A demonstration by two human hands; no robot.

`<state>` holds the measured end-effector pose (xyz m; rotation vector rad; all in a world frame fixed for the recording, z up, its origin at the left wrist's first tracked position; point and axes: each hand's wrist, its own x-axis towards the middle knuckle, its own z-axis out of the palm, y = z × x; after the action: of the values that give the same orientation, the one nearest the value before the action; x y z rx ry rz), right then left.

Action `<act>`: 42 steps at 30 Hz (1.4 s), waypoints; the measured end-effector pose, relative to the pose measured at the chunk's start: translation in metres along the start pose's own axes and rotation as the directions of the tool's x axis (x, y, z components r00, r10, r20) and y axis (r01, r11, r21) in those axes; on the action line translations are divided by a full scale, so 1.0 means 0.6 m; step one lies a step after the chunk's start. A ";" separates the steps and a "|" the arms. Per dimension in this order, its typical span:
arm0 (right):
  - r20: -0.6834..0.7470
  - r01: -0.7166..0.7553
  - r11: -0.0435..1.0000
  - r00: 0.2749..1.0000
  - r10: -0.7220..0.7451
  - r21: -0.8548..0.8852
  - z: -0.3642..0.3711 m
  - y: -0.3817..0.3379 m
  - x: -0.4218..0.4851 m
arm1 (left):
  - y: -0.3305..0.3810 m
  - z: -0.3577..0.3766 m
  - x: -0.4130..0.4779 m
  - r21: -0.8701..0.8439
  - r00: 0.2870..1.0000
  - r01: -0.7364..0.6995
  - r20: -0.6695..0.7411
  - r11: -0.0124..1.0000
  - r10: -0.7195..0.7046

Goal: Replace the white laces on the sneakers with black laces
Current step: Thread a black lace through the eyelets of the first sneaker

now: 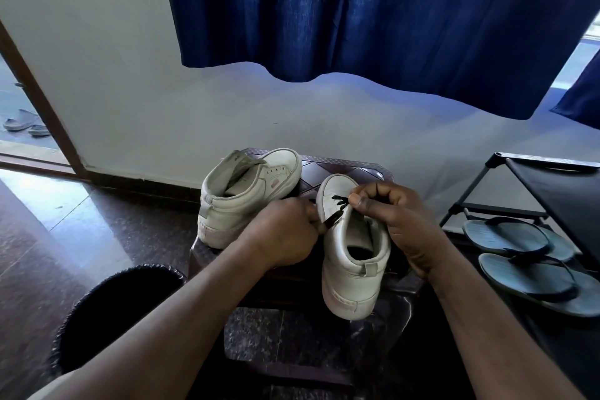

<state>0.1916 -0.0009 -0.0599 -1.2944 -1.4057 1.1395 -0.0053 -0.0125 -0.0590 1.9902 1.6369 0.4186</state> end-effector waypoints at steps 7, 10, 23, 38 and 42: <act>0.061 0.033 0.994 0.998 -0.027 -0.105 -0.016 -0.006 -0.005 | -0.015 -0.005 -0.005 0.140 0.990 0.092 0.097 0.986 -0.106; 0.112 0.061 0.988 0.993 -0.045 -0.142 -0.026 -0.011 -0.011 | -0.022 -0.009 -0.003 0.085 0.984 0.120 0.123 0.989 -0.130; 0.062 0.175 0.869 0.984 -0.165 -0.463 -0.024 -0.017 -0.020 | -0.018 -0.007 0.005 -0.082 0.985 0.024 -0.170 0.996 -0.037; -0.009 0.175 0.962 0.983 -0.181 -0.208 -0.004 -0.029 -0.024 | 0.025 -0.033 0.011 -0.873 0.982 -0.146 -0.186 0.465 -0.041; 0.015 0.141 0.959 0.990 -0.142 -0.247 0.020 -0.030 -0.012 | 0.039 -0.040 0.016 -0.854 0.935 -0.346 -0.346 0.389 0.071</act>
<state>0.1769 -0.0094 -0.0443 -1.3413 -1.6507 0.8864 0.0028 -0.0018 -0.0271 1.2535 0.8540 1.3933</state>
